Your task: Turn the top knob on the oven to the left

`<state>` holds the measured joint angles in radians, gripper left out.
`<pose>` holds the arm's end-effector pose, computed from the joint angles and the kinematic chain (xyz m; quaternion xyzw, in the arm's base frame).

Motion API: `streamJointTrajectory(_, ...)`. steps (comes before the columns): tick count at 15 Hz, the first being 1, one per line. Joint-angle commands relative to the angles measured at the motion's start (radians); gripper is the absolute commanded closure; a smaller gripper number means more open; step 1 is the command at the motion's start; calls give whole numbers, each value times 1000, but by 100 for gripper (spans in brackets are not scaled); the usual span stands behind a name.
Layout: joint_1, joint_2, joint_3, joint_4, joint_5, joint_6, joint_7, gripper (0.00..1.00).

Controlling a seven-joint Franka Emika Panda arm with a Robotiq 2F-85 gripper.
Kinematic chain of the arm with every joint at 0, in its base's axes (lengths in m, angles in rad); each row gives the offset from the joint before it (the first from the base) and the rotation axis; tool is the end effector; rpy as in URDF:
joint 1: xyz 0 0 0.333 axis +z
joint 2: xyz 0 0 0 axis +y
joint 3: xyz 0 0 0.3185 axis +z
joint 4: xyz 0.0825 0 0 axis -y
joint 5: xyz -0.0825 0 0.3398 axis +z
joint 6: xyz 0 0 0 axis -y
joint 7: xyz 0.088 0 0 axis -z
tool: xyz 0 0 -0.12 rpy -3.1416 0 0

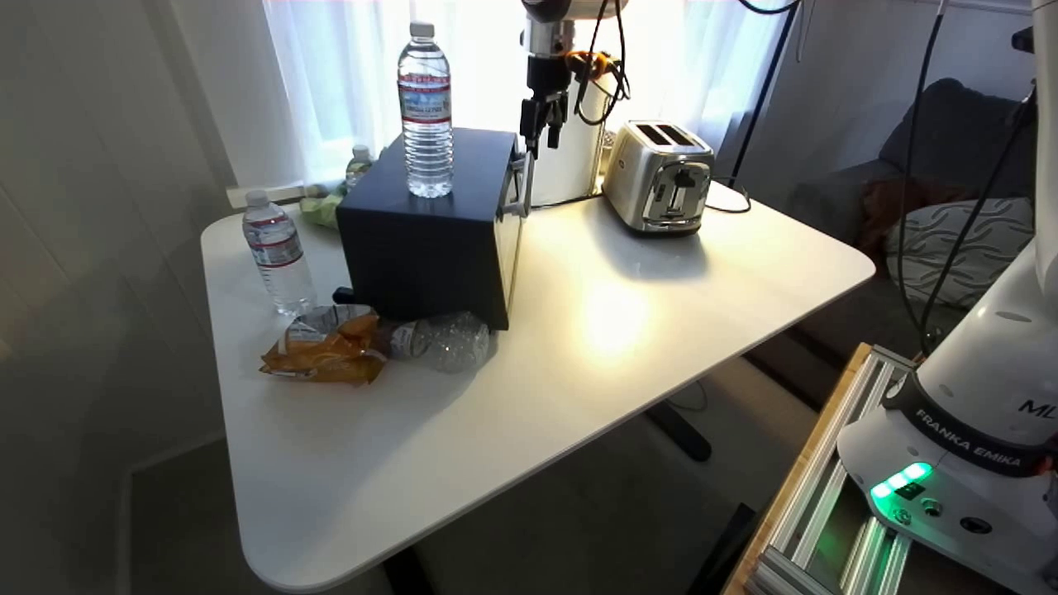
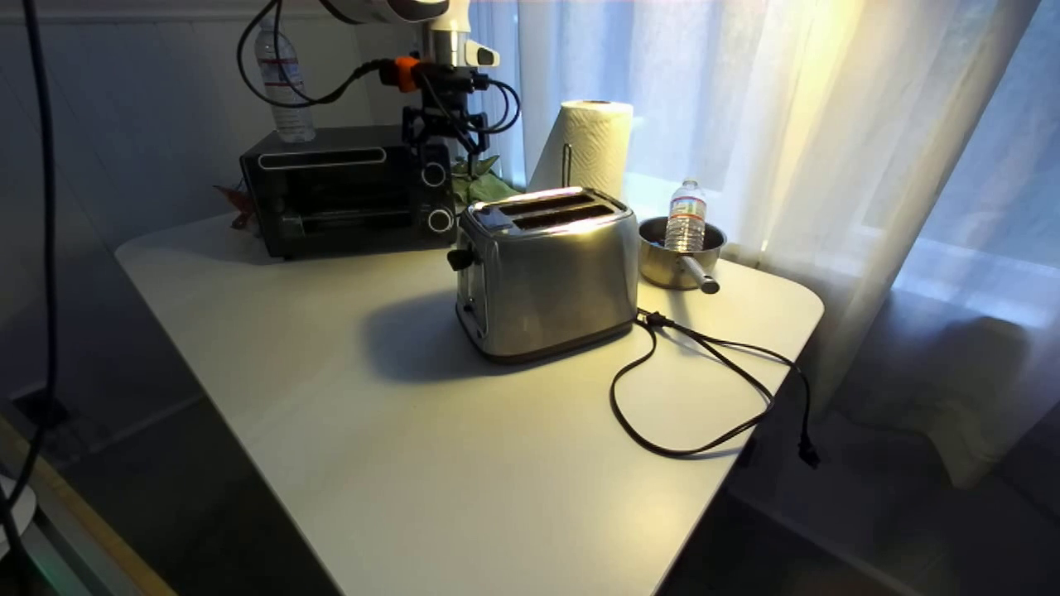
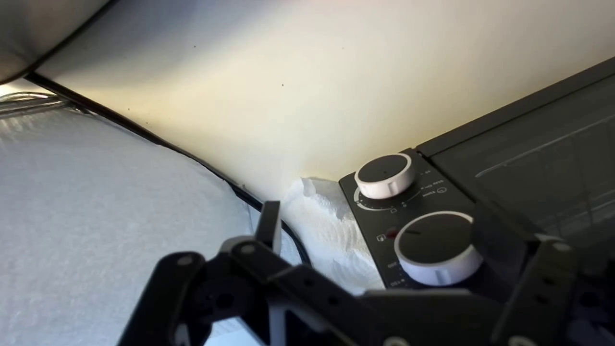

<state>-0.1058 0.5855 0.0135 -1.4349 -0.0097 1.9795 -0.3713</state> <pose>0.6666 -0.0641 0.3560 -0.9899 -0.1400 0.0200 0.0040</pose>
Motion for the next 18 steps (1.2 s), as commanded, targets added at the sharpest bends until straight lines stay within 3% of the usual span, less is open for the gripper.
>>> streamJointTrajectory(1,-16,25,12,15,19,-8,-20,0)
streamJointTrajectory(11,-28,61,12,18,22,-11,-17,0)
streamJointTrajectory(18,-8,20,2,65,19,-225,67,0)
